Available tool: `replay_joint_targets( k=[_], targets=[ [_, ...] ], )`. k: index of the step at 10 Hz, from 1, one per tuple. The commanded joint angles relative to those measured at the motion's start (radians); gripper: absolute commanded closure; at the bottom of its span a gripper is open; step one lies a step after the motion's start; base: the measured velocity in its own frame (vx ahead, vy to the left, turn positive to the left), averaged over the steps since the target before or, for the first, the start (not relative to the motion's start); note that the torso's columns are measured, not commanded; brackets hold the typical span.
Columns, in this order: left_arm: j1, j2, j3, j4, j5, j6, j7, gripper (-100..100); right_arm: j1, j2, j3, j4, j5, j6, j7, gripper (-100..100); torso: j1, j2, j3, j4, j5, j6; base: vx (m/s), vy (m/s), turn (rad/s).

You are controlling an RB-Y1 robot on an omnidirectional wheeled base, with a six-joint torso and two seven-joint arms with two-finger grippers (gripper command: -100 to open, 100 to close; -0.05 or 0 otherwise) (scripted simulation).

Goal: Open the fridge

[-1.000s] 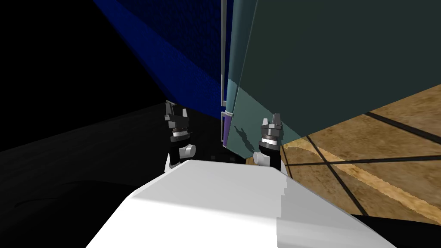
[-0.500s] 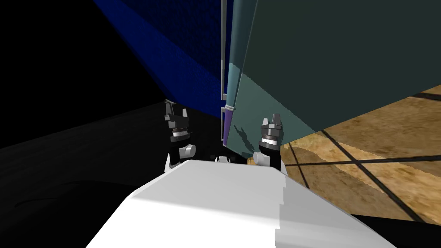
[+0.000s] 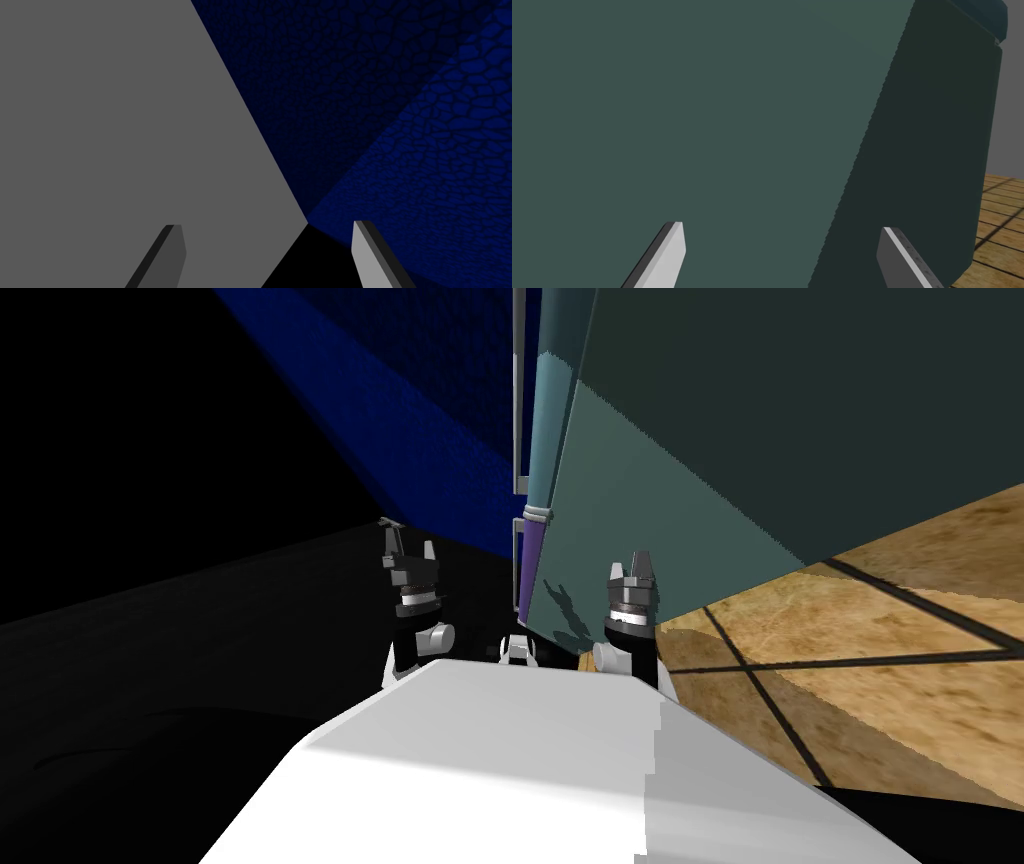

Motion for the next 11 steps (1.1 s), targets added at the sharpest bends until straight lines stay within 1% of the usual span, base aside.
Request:
replay_joint_targets(
  k=[1,3,6,11],
  targets=[
    [0.000,0.000,0.000,0.000,0.000,0.000,0.000,0,0.009,-0.081,-0.029,-0.015,0.028,0.003,0.024,-100,0.000,0.002,-0.005,0.003,0.000,0.000,0.052,0.064,-0.053],
    [0.000,0.000,0.000,0.000,0.000,0.000,0.000,0,0.019,-0.122,-0.061,-0.029,0.059,0.007,0.050,-100,0.000,0.003,-0.006,0.004,0.000,0.000,0.086,0.079,-0.061],
    [0.000,0.000,0.000,0.000,0.000,0.000,0.000,0,0.038,-0.164,-0.120,-0.052,0.116,0.013,0.097,-100,0.000,0.005,-0.005,0.004,0.000,0.000,0.095,0.102,-0.092],
    [0.000,0.000,0.000,0.000,0.000,0.000,0.000,0,0.079,-0.211,-0.243,-0.087,0.236,0.025,0.197,-100,-0.002,0.002,-0.007,0.005,0.001,-0.001,0.114,0.128,-0.105]
  ],
)
